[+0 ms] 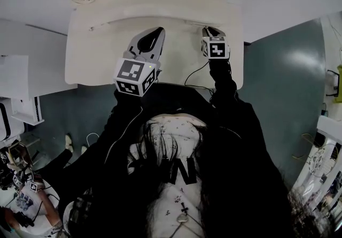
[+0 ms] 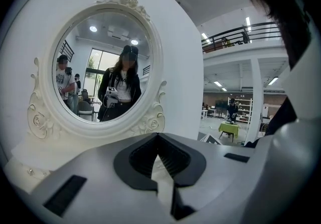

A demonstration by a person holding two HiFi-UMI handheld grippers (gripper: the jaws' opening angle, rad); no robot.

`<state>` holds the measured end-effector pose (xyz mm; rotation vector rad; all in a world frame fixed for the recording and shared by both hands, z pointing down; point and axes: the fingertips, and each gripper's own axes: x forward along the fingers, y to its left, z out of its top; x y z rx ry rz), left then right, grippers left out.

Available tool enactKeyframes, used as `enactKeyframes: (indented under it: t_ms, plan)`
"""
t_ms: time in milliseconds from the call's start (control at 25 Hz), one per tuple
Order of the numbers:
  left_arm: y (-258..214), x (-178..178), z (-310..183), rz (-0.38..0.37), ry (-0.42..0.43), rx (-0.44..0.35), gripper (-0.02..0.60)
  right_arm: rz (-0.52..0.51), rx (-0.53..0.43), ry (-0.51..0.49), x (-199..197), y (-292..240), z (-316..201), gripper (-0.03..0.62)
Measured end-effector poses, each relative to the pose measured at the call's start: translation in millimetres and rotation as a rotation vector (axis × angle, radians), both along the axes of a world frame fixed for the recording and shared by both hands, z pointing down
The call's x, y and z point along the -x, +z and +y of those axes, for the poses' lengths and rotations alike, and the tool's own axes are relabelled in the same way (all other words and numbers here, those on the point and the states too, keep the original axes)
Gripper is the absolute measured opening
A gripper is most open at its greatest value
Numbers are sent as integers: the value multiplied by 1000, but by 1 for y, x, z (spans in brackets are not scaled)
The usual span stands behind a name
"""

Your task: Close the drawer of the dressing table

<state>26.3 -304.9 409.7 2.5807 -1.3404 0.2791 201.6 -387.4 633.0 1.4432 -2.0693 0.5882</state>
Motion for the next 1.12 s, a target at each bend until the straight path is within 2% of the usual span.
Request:
enactKeyframes:
  t_ms: [600,760,1120]
  plan:
    - [1,-9,9,-14,15,1,-5,-73,-36,40,0,-6,-9,84]
    - [1,-6,11,-13,1,3,-5,-150,-92,32,8,-31,6,84]
    - [9,-7,21,-9,-21,23,-5,-339,-245,-57,33,-112,48,84]
